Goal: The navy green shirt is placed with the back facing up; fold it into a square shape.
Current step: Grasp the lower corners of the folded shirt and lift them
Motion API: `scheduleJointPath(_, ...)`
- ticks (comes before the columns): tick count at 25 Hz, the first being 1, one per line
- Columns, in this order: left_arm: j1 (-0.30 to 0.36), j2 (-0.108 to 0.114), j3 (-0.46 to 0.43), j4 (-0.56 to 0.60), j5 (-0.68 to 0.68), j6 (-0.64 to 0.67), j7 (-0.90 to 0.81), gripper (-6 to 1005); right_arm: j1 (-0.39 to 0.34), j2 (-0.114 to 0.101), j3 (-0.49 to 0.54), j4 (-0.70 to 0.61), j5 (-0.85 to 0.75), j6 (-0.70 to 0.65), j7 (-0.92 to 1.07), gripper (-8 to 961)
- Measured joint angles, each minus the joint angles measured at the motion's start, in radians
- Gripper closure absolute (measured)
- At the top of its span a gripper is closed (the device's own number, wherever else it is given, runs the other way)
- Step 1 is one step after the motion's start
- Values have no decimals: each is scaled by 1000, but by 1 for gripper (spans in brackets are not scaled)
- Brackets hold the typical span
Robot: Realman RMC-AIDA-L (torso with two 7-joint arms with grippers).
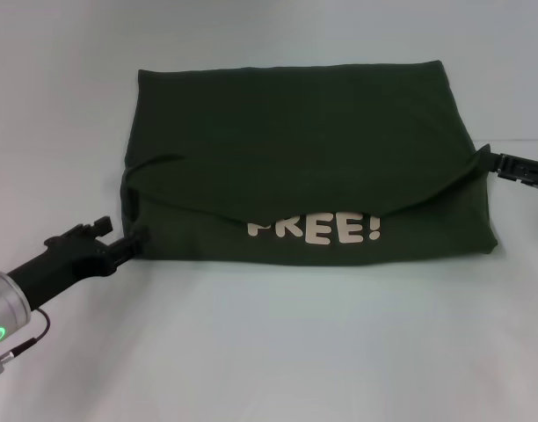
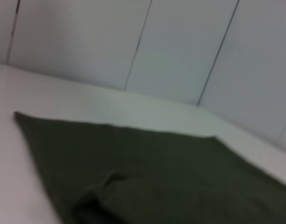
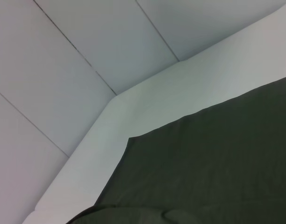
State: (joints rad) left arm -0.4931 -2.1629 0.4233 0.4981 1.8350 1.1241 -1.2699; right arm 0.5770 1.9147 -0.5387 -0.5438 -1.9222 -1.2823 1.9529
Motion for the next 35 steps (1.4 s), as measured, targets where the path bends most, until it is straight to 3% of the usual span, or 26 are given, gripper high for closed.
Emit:
scheduleJointPath(7,-26,-2,76,-25,3,-157,27,251,1,4,-1,0,0,25,12,232)
scheduleJointPath(23,-57,-3,102,-70,-1,-276,99,250,-2,10,0,7,0,30,9,233)
scheduleJointPath(35,-80,-5,105,-107,3,-294,155,252,-2,13,-4,12,0,48,9,236)
